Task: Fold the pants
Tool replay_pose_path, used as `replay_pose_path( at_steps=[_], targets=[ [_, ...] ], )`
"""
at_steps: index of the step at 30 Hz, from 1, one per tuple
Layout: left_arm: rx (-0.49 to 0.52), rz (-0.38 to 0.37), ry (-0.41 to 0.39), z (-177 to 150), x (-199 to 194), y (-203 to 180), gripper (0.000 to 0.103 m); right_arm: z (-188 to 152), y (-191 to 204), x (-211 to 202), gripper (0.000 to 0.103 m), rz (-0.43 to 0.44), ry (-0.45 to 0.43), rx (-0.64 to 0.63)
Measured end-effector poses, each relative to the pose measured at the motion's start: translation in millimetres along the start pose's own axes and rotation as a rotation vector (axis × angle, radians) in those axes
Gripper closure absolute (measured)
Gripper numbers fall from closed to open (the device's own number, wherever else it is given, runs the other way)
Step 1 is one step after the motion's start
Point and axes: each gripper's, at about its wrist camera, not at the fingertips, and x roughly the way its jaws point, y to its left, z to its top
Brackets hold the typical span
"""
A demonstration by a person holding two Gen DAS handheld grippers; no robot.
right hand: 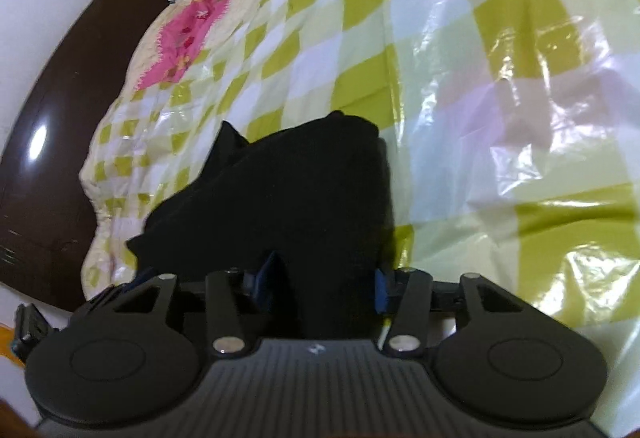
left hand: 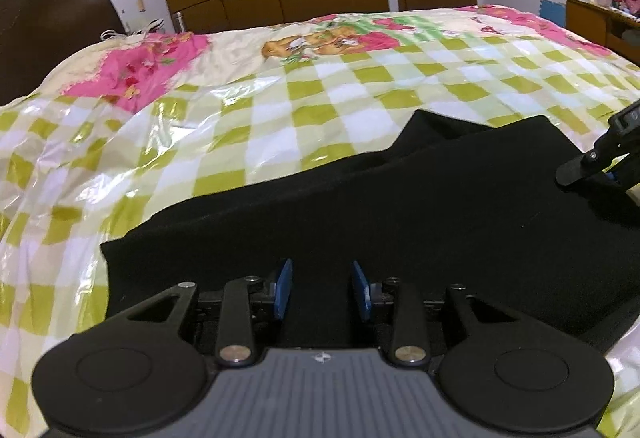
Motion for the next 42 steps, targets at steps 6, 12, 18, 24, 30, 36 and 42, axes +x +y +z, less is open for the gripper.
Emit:
replay_pose_path(
  at_steps=[6,12,18,24,30,36,42],
  targets=[
    [0.025,-0.009,0.018,0,5,-7,0.057,-7,-8,-4,0.052,0.163,0.039,0.056],
    [0.038,-0.013,0.043,3,8,-17,0.057,1,8,28,0.082,0.139,0.069,0.068],
    [0.143,-0.105,0.033,14,13,-68,0.058,-2,-9,-5,0.087,0.194,-0.001,0.135],
    [0.214,-0.277,0.026,42,28,-134,0.056,-5,-49,-69,0.087,0.108,-0.127,0.199],
    [0.274,-0.327,-0.035,62,25,-177,0.055,-18,-95,-139,0.087,0.004,-0.252,0.284],
    [0.241,-0.242,0.005,61,37,-177,0.055,-25,-107,-164,0.087,-0.03,-0.297,0.299],
    [0.29,-0.26,-0.098,70,16,-193,0.055,-25,-99,-169,0.086,-0.033,-0.303,0.268]
  ],
)
